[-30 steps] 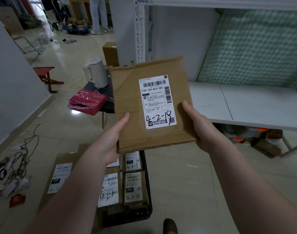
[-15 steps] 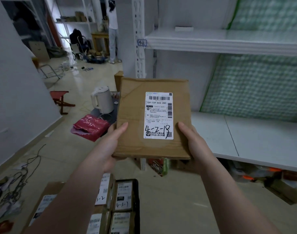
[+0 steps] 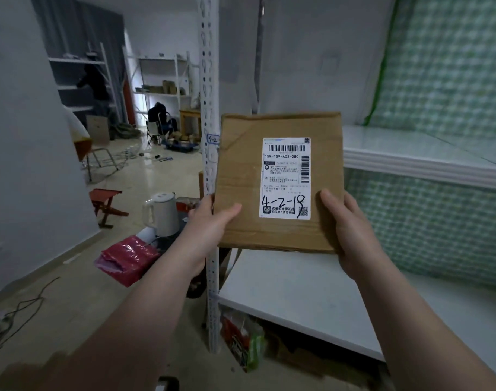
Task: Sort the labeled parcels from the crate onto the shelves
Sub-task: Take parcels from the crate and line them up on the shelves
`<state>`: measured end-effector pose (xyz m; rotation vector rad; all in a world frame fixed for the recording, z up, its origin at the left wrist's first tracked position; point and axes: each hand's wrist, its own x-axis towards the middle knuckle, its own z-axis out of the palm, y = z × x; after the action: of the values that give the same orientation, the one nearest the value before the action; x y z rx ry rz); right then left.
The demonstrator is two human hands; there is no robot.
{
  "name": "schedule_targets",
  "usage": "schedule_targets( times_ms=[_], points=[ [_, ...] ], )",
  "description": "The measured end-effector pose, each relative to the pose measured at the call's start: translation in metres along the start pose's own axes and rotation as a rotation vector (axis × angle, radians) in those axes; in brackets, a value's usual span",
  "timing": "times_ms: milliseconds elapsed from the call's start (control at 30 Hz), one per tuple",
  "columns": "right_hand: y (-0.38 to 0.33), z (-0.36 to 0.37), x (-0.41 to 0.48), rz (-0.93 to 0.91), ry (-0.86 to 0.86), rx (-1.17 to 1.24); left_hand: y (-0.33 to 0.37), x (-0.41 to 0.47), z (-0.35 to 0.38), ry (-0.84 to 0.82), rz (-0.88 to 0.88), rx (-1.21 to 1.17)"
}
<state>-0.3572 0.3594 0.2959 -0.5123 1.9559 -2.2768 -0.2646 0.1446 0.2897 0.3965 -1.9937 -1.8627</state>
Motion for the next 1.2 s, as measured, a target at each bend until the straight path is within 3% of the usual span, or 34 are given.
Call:
schedule_targets(
  times_ms=[200,433,833,1033,1200],
  points=[
    [-0.034,-0.002,0.039,-0.163,0.021,-0.196,0.045,0.037,0.009,0.03,0.142,0.129],
    [-0.064,0.008,0.111,-0.522,0.02,-0.487,0.08,0.109,0.018,0.108,0.285,0.214],
    [-0.04,0.06,0.273,-0.528,0.185,-0.583,0.082,0.279,0.008,0.234,0.512,0.381],
    [-0.007,0.078,0.307,-0.593,0.228,-0.668,0.051,0.33,0.002,0.266,0.585,0.462],
    [0.007,0.087,0.315,-0.619,0.297,-0.742,0.033,0.336,0.008,0.39,0.664,0.603]
  ],
)
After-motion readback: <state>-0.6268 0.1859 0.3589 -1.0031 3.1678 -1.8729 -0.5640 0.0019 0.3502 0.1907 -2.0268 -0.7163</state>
